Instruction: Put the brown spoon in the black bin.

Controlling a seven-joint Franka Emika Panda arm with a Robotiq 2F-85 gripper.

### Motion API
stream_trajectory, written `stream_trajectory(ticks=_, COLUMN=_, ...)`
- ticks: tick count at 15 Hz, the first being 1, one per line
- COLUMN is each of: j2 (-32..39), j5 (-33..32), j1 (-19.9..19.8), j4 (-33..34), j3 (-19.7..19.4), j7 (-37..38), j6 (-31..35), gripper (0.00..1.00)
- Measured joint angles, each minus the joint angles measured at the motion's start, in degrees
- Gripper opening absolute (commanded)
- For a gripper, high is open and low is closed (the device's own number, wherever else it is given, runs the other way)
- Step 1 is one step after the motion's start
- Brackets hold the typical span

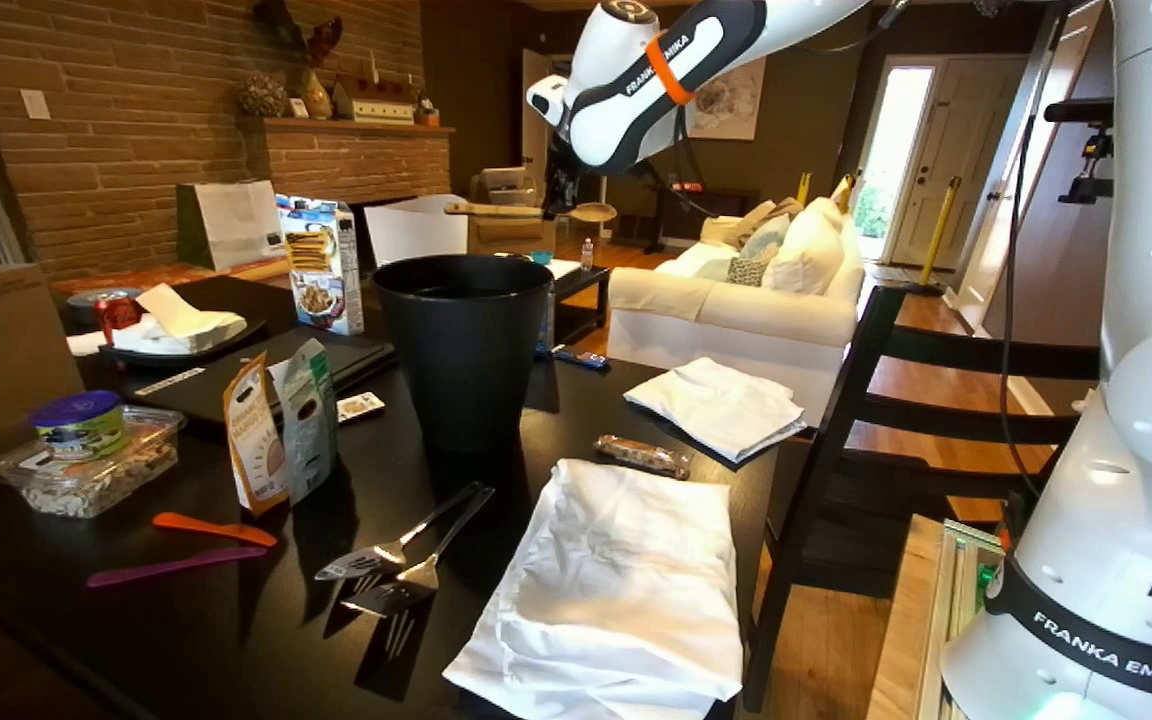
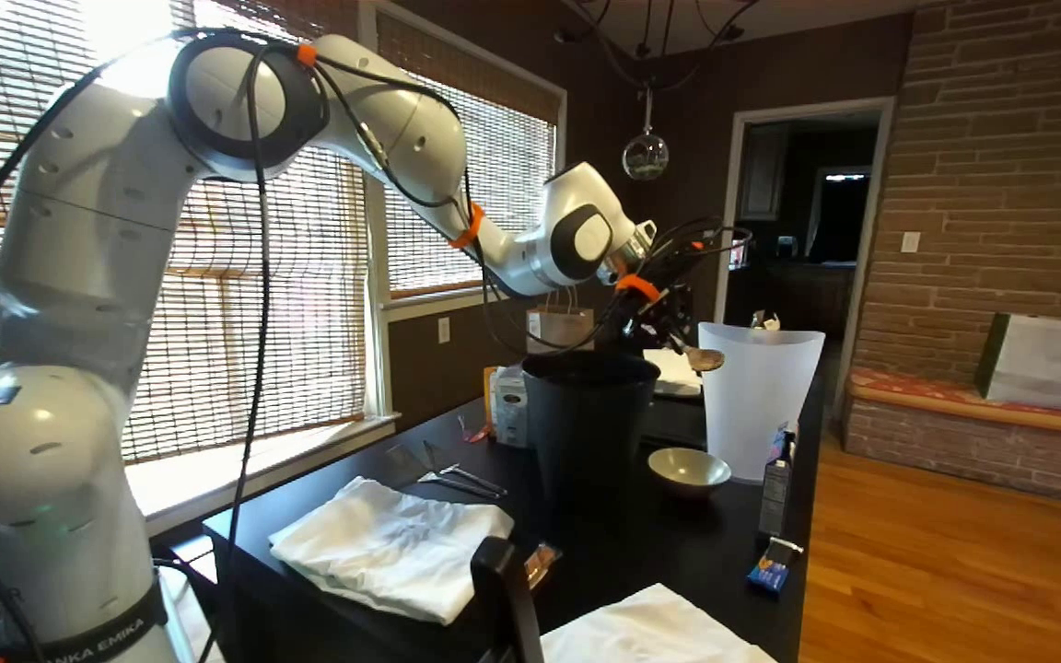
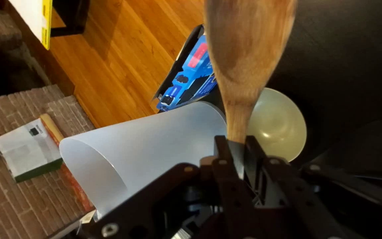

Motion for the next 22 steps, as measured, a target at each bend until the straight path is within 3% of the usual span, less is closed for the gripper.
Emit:
stream_trajectory(ticks=6, j2=-1.37, j5=-4.15, j1=1.08, j4=-1.90, j3=-1.59, j7=-1.17, j6=1.80, gripper=0.16)
stream_trajectory(ticks=7, j2=-1.43, j5=-4.16, j1=1.08, j4=-2.00, j3=-1.59, j7=-1.22, j6=1.82, gripper=0.04)
stream_trajectory(ticks=15, j2=-1.53, j5=-6.98, j1=2.78, j4=-2.70, j3=-1.50, j7=-6.87, j6=3.80, gripper=0.05)
stream_trajectory(ticks=22, j2=-1.87, j5=-20.60, j1=6.03, j4=-5.79, j3=-2.69, j7=-11.86, j6=6.92, gripper=0.04)
